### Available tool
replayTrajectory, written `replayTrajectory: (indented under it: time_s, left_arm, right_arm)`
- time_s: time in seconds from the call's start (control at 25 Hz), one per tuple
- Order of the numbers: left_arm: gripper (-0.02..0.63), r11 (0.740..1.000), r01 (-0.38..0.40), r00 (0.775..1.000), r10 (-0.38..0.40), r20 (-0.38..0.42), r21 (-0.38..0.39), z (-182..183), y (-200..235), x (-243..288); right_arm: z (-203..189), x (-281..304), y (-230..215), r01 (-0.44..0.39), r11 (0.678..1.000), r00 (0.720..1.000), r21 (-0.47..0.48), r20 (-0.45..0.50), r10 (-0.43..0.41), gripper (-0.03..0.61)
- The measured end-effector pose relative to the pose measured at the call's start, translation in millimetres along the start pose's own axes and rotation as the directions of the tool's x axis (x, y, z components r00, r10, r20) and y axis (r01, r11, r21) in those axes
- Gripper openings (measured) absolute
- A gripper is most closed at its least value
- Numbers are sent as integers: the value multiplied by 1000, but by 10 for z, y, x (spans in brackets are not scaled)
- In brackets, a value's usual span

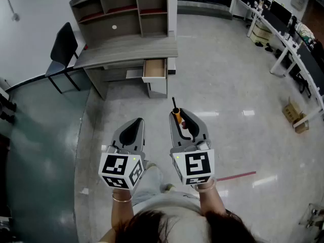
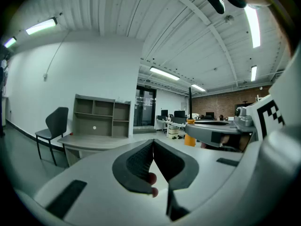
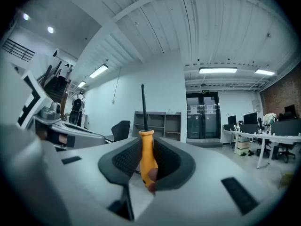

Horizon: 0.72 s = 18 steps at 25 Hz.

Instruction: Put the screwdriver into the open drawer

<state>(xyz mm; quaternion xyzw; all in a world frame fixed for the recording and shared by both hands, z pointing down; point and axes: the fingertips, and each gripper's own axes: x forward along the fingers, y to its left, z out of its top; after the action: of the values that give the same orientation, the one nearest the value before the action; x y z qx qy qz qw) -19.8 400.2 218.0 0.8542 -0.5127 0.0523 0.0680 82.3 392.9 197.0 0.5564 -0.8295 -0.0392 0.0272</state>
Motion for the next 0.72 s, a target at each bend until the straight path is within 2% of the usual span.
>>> replayTrajectory:
  time_s: [0.32, 0.72]
  left_arm:
    - [17, 1000, 28, 1000, -28, 4, -2, 46, 172, 211]
    - [17, 998, 65, 998, -65, 15, -2, 189, 788, 552]
  right_arm:
    - [11, 229, -46, 26, 1000, 1000, 9, 1, -26, 94]
    - [82, 893, 68, 57, 998, 998, 3, 16, -57, 94]
